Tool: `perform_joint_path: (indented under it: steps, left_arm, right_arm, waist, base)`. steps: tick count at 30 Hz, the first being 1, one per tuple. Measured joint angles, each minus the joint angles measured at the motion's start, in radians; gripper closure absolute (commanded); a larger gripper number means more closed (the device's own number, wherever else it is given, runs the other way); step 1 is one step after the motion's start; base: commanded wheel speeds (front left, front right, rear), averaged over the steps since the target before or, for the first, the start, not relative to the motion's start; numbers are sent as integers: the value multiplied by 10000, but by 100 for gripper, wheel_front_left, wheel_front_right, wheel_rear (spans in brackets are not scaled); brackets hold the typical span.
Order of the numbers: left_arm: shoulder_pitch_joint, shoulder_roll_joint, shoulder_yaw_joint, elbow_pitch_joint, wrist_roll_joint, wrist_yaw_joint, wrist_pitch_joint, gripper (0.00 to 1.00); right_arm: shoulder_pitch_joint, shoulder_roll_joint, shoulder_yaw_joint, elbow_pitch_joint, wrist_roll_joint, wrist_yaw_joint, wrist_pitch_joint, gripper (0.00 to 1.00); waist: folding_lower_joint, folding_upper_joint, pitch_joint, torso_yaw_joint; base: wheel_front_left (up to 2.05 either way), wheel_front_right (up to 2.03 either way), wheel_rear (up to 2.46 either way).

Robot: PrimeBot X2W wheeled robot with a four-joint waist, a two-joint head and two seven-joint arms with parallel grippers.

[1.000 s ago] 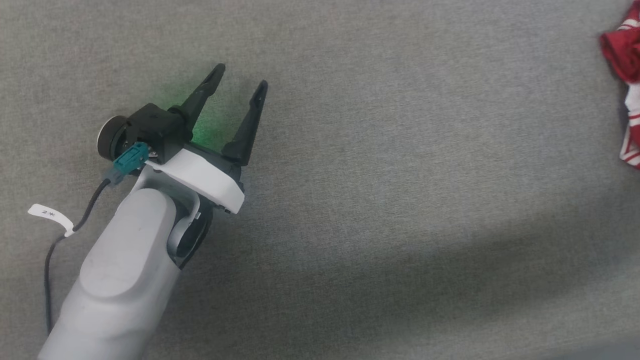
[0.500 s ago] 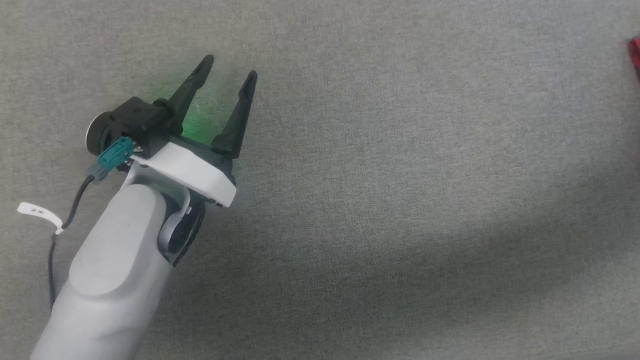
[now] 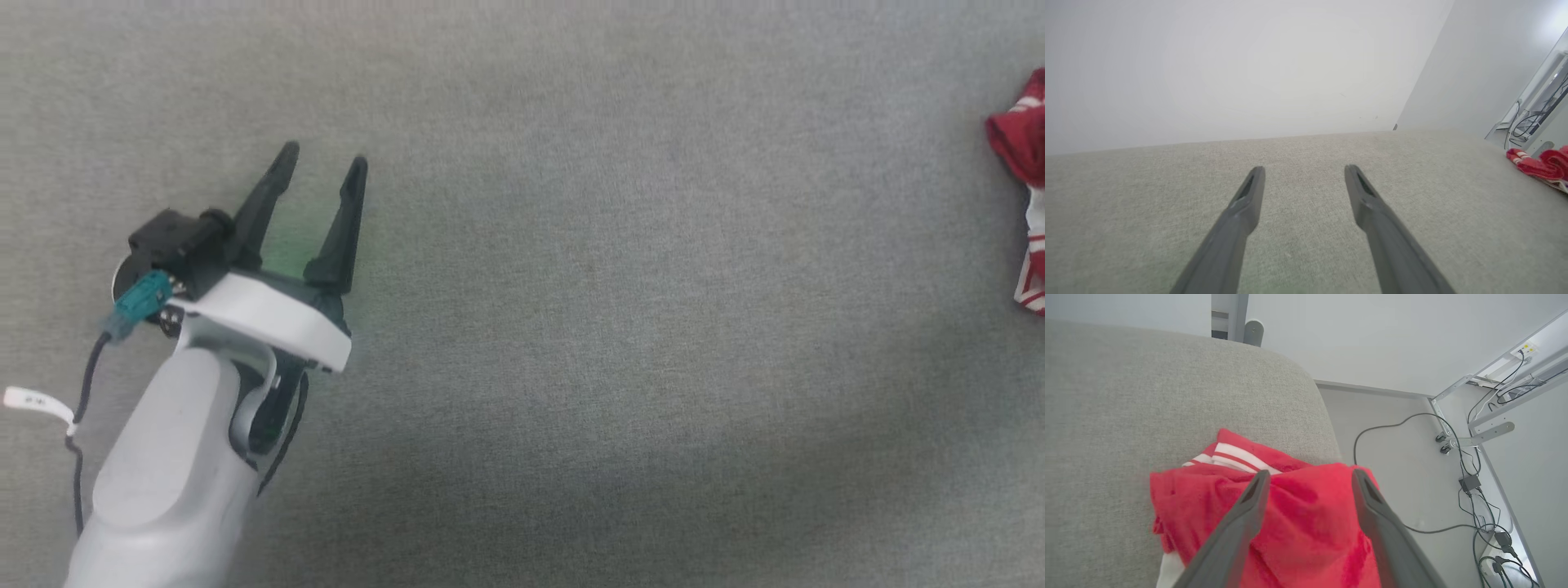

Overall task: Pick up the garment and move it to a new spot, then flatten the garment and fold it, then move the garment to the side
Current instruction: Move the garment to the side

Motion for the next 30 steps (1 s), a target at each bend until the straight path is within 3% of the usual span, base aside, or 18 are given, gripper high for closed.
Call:
perform_joint_path:
  steps: [19,30]
  left_arm:
    - [2289,347,1300,59,-391,0,0,0]
    - [4204,677,2238,-462,-240,0,-2,0]
  right_arm:
    - [2012,1348,629,-748,1227,0,-1864,0]
    - [3859,2079,713,-1639,1304,0,-3041,0]
  waist:
    - [0,0,-2460,604]
    - [0,0,-3868,978]
  base:
    - [0,0,0]
    - [0,0,0]
